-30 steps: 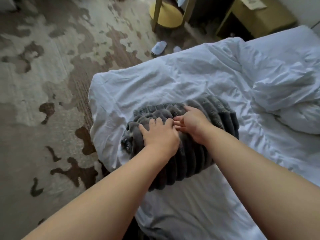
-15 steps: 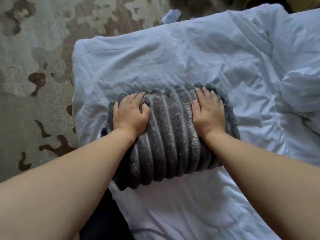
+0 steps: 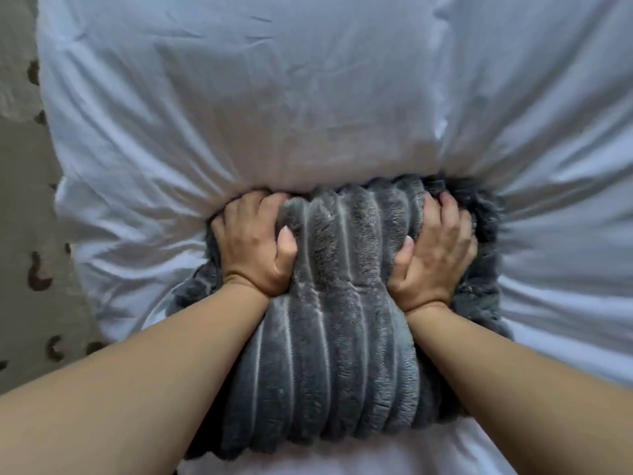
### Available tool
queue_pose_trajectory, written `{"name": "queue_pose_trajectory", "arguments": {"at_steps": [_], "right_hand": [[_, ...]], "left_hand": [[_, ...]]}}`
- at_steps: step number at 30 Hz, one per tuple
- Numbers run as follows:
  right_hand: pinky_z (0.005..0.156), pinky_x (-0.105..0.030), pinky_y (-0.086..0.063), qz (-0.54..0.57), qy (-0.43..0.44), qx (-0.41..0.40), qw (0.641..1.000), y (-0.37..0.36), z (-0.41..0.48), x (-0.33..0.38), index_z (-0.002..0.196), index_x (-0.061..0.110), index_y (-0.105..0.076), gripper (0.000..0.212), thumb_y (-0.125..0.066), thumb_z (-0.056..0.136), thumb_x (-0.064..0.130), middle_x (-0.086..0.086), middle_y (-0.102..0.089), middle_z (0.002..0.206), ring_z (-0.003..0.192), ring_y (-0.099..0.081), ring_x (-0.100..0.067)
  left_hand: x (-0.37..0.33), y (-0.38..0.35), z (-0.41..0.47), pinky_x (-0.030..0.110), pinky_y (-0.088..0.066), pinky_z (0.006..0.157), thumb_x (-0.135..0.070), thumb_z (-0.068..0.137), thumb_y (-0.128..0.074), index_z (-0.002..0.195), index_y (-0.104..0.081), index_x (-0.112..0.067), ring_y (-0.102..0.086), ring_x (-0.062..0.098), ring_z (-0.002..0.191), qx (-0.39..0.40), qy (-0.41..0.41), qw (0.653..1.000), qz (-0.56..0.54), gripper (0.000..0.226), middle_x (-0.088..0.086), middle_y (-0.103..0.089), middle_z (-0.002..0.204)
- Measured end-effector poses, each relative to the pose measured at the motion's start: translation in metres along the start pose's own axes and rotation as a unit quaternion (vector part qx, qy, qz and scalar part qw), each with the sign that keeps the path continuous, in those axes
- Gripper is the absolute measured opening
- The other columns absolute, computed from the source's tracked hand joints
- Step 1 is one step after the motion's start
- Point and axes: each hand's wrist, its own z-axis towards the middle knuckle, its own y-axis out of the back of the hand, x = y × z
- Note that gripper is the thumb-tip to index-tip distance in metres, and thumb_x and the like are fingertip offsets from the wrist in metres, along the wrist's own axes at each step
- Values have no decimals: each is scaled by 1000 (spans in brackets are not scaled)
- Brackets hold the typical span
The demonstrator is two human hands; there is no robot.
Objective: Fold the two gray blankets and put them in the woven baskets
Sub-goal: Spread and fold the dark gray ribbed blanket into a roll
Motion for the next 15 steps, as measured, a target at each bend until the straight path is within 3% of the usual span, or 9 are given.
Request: {"name": "queue_pose_trajectory", "arguments": {"at_steps": [6,15], "right_hand": [[103,-49,-30,19,-5,-3,1000,22,0,5,134,4,-53,68,-25,84,39,-18,-49,141,127,-46,-42],[103,-45,-27,21,-1,-7,1000,7,1,1,134,6,-53,66,-28,83,40,-18,-49,141,127,-35,-31]], "left_hand": [[-12,21,-4,43,-37,77,-47,79,-24,104,-68,-7,-56,38,90,-6,7,1000,-17,64,18,-62,100],[-4,11,-1,39,-32,75,-46,80,-24,102,-67,-7,-56,37,89,-13,3,1000,-12,62,18,-62,99]]}}
